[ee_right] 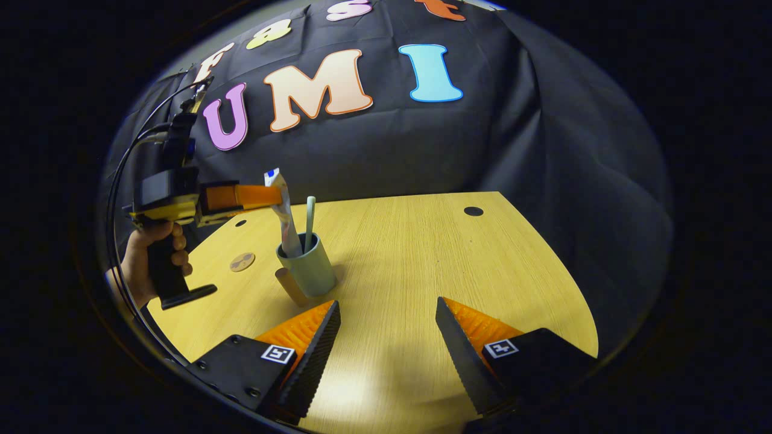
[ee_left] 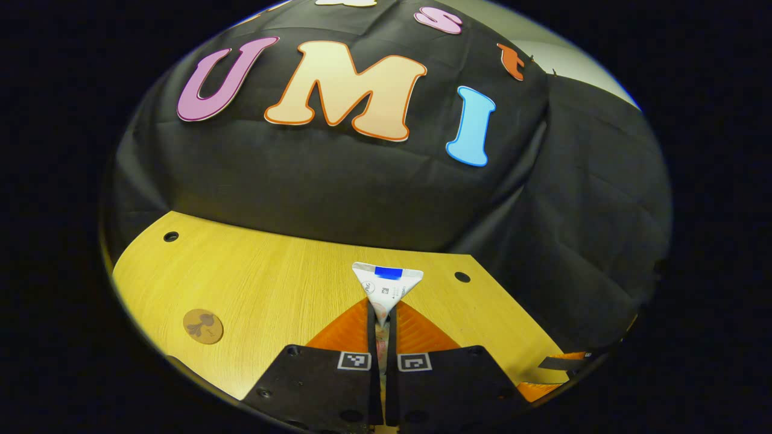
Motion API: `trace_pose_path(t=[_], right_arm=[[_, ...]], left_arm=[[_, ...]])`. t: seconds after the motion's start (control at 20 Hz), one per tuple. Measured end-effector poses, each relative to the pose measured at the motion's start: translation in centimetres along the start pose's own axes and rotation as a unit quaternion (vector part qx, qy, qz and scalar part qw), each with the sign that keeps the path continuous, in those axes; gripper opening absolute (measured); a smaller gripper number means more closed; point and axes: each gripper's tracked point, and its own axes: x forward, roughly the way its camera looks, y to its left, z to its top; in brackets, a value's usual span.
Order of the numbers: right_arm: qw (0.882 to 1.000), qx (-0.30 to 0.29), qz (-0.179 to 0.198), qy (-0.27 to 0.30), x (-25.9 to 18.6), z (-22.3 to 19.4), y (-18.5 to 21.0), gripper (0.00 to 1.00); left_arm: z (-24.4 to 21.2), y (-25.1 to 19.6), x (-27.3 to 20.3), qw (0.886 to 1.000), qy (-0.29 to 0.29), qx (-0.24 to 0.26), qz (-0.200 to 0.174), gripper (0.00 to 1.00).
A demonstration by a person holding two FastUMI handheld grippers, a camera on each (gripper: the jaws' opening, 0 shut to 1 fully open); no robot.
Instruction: Put the toothbrush and toothpaste on the desktop into the cup, then pick up the cup and place it on the coaster on the desktop.
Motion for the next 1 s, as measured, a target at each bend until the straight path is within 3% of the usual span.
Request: trace_pose_path(t=[0.25, 0.3, 0.45, 0.5, 0.6, 0.7, 0.8, 1.0], right_arm=[[1.0, 0.0, 0.003, 0.0, 0.5, 0.3, -0.1, 0.98], [1.0, 0.0, 0.005, 0.0, 0.5, 0.3, -0.1, 0.94], [1.0, 0.0, 0.01, 0.0, 0.8, 0.5, 0.0, 0.98], [1.0, 0.001, 0.013, -0.001, 0.9, 0.6, 0.2, 0.98], [1.0, 0.002, 0.021, -0.001, 1.1, 0.8, 0.6, 0.95], [0.999, 0.002, 0.034, 0.005, 1.5, 1.0, 1.5, 0.99], [0.998, 0.0, 0.052, 0.018, 1.9, 1.2, 2.9, 0.95], [0.995, -0.015, 0.082, 0.063, 3.0, 1.8, 6.8, 0.98]], left_arm=[[-3.0, 0.4, -0.2, 0.999, 0.033, -0.021, 0.016, 0.02], [-2.7, 0.4, -0.1, 0.999, 0.024, -0.019, 0.016, 0.02], [-4.6, 0.3, -0.2, 0.998, 0.062, -0.016, 0.015, 0.01], [-5.1, 0.3, 0.0, 0.997, 0.07, -0.021, 0.017, 0.11], [-4.6, 0.6, -0.7, 0.998, 0.063, -0.016, 0.027, 0.54], [-2.8, 1.1, -1.7, 0.998, 0.043, 0.005, 0.04, 0.98], [-1.5, 1.6, -2.9, 0.998, 0.022, 0.031, 0.046, 0.96], [1.7, 3.6, -6.2, 0.995, -0.032, 0.068, 0.065, 0.95]])
